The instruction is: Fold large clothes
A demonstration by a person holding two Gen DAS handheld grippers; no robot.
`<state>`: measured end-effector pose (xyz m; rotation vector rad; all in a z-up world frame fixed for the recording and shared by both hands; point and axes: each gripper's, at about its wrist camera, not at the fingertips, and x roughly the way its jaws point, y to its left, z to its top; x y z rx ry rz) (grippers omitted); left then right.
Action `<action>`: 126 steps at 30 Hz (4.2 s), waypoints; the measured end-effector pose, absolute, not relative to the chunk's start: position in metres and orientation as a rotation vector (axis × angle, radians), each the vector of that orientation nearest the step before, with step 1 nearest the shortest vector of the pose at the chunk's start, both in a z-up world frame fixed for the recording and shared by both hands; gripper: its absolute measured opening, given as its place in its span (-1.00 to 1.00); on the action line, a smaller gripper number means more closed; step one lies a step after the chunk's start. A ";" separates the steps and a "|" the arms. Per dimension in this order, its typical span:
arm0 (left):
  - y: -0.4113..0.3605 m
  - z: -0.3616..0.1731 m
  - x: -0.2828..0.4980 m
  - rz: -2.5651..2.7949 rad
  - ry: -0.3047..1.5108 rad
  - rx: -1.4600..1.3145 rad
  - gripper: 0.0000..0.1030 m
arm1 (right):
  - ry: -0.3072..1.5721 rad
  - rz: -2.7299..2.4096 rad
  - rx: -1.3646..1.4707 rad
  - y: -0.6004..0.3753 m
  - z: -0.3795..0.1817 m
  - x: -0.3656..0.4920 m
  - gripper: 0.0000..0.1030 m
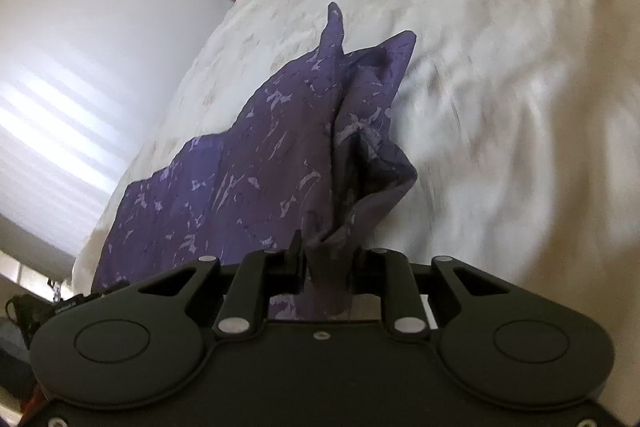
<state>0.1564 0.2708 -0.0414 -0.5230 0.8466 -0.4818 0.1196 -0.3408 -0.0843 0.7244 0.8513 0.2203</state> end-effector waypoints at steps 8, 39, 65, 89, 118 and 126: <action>0.293 -0.039 0.127 -0.459 0.854 -0.533 -0.62 | 0.905 0.276 0.702 -0.318 -0.080 0.060 -0.48; 0.244 -0.005 0.081 -0.285 0.653 -0.141 0.83 | 0.773 0.138 0.502 -0.314 -0.062 0.048 0.96; 0.129 -0.023 0.148 -0.330 0.695 -0.092 1.00 | 0.865 0.360 0.658 -0.323 -0.126 0.131 1.00; 0.107 -0.075 0.231 -0.178 0.812 0.020 1.00 | 0.822 0.375 0.730 -0.330 -0.133 0.129 1.00; 0.105 -0.078 0.234 -0.170 0.806 0.043 1.00 | 0.793 0.405 0.912 -0.349 -0.144 0.144 1.00; 0.105 -0.078 0.234 -0.170 0.803 0.045 1.00 | 0.789 0.406 0.903 -0.349 -0.144 0.145 1.00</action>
